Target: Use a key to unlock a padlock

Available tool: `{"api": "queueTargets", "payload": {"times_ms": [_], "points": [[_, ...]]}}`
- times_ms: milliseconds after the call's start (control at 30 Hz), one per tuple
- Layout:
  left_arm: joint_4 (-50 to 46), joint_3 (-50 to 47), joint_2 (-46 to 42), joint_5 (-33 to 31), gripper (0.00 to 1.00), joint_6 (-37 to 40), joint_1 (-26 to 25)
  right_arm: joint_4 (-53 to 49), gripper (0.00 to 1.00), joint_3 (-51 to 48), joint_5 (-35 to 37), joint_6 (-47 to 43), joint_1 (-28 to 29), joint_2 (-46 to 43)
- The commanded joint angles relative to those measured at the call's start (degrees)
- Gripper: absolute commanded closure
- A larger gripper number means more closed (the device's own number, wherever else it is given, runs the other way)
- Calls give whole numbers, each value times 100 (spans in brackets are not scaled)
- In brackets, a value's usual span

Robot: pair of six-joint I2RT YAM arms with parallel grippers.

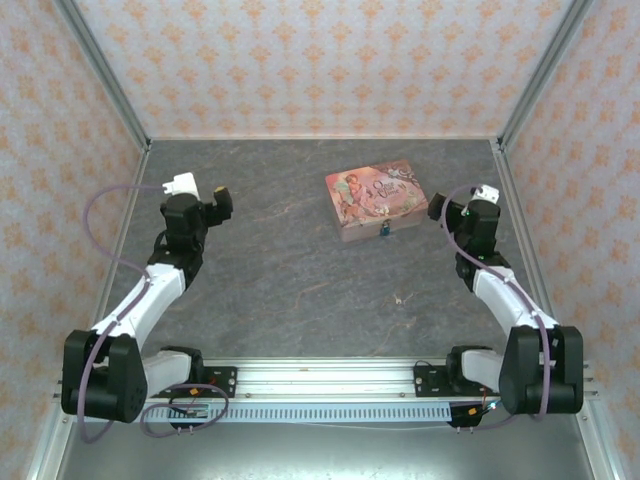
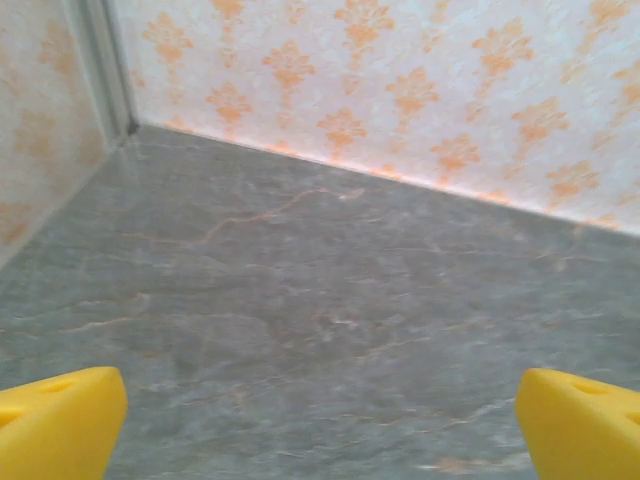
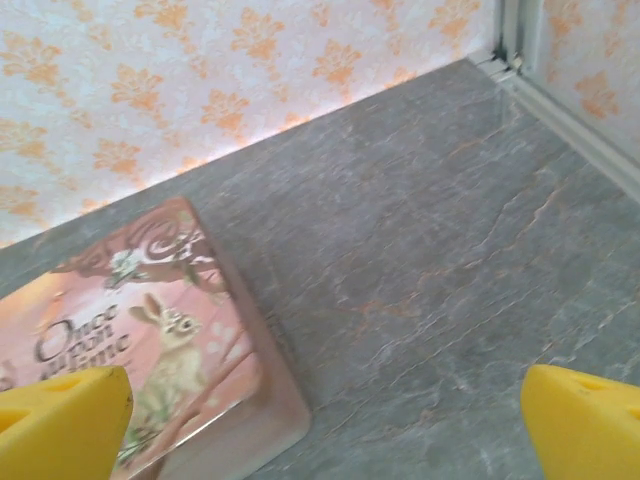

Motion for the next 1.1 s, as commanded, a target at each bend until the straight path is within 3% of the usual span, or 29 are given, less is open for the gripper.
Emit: {"api": "queueTargets", "payload": {"times_ms": [0,100,267,500,633,800,1067], "points": [[-1490,540,131,344,0,-699,-324,-1218,1,296,-556,367,11,-53],[-1896,1009,426,592,0,-1057,-646,-1376,1,528,-1069,551,-61,100],[-1542,1362,1028,1246,0,-1775,-1094,-1113,1,975,-2166,876,-201,944],[-1608,1946,1825,1606,0,-2141,-1528,-1066,1,1944,-2312,835,-241,2345],[-1435,1928,1931,1614,0,-2237,-1689,-1162,1,2494,-2779,846,-236,3040],[-1466,1885,1882,1554,0,-2267,-1712,-1112,5,2514,-3293,828,-52,3208],[-1709,1864,1653,1286,0,-2051,-1708,-1183,11,2137,-3379,808,425,2998]]}}
